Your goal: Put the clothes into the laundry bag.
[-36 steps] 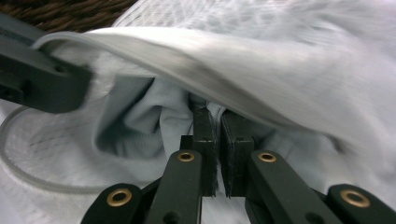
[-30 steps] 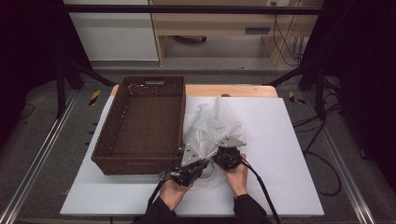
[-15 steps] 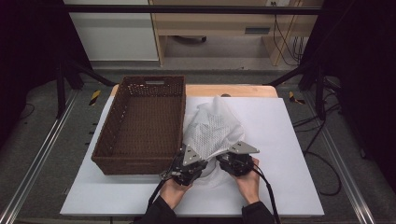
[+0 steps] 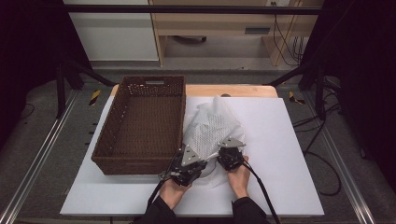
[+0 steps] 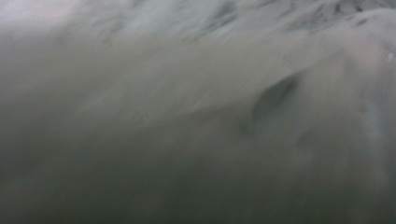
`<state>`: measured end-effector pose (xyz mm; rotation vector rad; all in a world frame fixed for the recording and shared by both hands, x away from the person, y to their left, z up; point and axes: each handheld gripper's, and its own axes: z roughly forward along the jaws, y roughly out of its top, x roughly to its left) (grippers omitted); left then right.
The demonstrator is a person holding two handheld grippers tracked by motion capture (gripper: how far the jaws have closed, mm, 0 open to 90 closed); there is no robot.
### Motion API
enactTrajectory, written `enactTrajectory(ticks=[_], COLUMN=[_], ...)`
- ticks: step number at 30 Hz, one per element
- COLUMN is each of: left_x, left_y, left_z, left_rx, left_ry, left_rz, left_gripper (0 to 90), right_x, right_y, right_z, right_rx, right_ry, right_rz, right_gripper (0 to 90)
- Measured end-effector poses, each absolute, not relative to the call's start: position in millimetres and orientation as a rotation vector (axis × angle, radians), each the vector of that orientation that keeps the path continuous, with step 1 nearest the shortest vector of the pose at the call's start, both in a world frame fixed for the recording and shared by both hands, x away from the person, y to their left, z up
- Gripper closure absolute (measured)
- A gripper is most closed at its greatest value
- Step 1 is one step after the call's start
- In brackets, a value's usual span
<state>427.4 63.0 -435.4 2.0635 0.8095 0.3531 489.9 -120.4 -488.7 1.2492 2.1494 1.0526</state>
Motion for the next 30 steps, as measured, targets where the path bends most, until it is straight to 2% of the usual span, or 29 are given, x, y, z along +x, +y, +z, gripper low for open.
enactTrajectory(ticks=[5, 7, 11, 13, 14, 16, 17, 19, 20, 21, 22, 26, 30], left_x=[428, 429, 430, 431, 431, 431, 432, 433, 433, 433, 433, 433, 435], left_y=[63, 64, 63, 62, 62, 61, 61, 61, 61, 62, 62, 61, 59], left_z=[-439, -440, -443, -444, -445, -447, -448, -449, -450, -450, -450, -452, -456], left_rx=[2.069, 2.072, 2.078, 2.081, 2.083, 2.088, 2.09, 2.094, 2.095, 2.094, 2.094, 2.104, 2.112], left_ry=[0.814, 0.819, 0.824, 0.825, 0.825, 0.826, 0.827, 0.831, 0.832, 0.833, 0.835, 0.836, 0.835], left_rz=[0.351, 0.349, 0.356, 0.358, 0.358, 0.359, 0.358, 0.356, 0.355, 0.356, 0.356, 0.364, 0.355], left_gripper=[88.0, 88.0, 87.9, 87.9, 87.8, 87.8, 87.8, 87.7, 87.7, 87.6, 87.6, 87.3, 87.1], right_x=[494, 485, 453, 439, 437, 438, 440, 443, 443, 443, 442, 431, 406], right_y=[-125, -130, -146, -161, -168, -181, -186, -190, -190, -189, -189, -196, -228], right_z=[-486, -479, -466, -466, -469, -477, -481, -486, -486, -485, -485, -480, -475], right_rx=[1.282, 1.271, 1.147, 1.132, 1.15, 1.21, 1.256, 1.294, 1.287, 1.274, 1.268, 1.281, 1.333], right_ry=[2.085, 2.128, 2.163, 2.13, 2.12, 2.11, 2.115, 2.126, 2.128, 2.13, 2.12, 2.117, 2.059], right_rz=[1.03, 1.026, 0.997, 0.968, 0.926, 0.892, 0.91, 0.954, 0.95, 0.952, 0.933, 0.911, 0.948], right_gripper=[89.3, 77.2, 61.0, 47.7, 45.3, 49.3, 55.7, 62.3, 68.9, 81.5, 87.9, 90.0, 90.0])
